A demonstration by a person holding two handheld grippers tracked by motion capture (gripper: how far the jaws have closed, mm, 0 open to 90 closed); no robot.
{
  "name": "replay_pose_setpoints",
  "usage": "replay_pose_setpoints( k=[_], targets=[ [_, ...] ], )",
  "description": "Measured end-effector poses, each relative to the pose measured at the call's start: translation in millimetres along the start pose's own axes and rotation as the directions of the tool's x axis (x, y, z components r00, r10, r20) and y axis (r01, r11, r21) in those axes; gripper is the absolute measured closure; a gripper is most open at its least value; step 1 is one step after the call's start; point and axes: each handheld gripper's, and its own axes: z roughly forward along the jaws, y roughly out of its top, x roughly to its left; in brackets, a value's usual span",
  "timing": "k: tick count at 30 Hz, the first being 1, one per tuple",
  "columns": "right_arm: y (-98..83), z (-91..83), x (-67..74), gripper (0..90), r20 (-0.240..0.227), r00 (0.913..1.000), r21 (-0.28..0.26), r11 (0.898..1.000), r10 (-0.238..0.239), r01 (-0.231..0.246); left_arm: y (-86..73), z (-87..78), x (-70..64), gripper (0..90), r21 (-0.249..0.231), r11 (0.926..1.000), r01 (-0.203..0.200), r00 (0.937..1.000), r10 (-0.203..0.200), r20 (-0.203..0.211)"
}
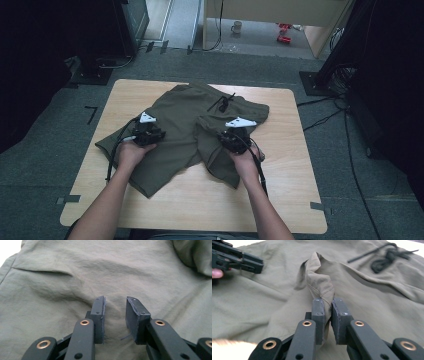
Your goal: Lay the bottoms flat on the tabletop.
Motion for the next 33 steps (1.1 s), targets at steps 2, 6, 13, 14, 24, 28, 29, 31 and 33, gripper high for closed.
replay_pose_setpoints(
  k=[2,6,13,14,24,28,29,31,33],
  targets=[
    [-5.8,-8.4,-6.5,81.2,0.012,0.9998,-0.001,1.000,0.014,-0.014,0.0,-0.3,1.4,68.6,0.001,0.9999,0.010,0.9999,-0.010,0.006],
    [-16.3,-20.4,-18.1,81.3,0.037,0.9987,-0.006,0.999,0.035,-0.035,-0.2,-0.5,3.2,70.6,-0.002,0.9997,0.022,0.9997,-0.022,0.010],
    [-34.5,-38.2,-37.2,81.6,0.082,0.9933,-0.014,0.997,0.081,-0.080,-0.9,-0.2,7.6,71.7,-0.015,0.9995,0.026,0.9997,-0.026,0.000],
    [-36.1,-40.2,-39.1,81.7,0.089,0.9925,-0.016,0.996,0.084,-0.083,-0.9,-0.1,8.3,71.6,-0.017,0.9994,0.029,0.9996,-0.029,-0.001],
    [-59.0,-63.3,-64.7,81.8,0.157,0.9778,-0.019,0.990,0.139,-0.138,0.2,-0.3,16.7,71.7,-0.017,0.9983,0.057,0.9984,-0.057,-0.001],
    [-70.8,-68.3,-72.7,81.9,0.178,0.9716,-0.005,0.987,0.156,-0.158,0.2,-0.9,19.5,71.7,-0.018,0.9977,0.065,0.9979,-0.065,-0.004],
    [-72.7,-68.8,-74.3,81.9,0.180,0.9707,-0.004,0.987,0.159,-0.161,0.1,-1.3,20.4,71.7,-0.019,0.9975,0.068,0.9976,-0.068,-0.007],
    [-77.7,-70.1,-78.2,82.1,0.189,0.9679,0.004,0.986,0.165,-0.169,-0.4,-2.7,23.0,71.6,-0.017,0.9974,0.070,0.9972,-0.071,-0.025],
    [-81.1,-70.8,-81.3,82.3,0.195,0.9659,0.009,0.985,0.170,-0.175,-1.7,-4.7,27.1,71.3,-0.016,0.9964,0.083,0.9956,-0.084,-0.042]
  ],
)
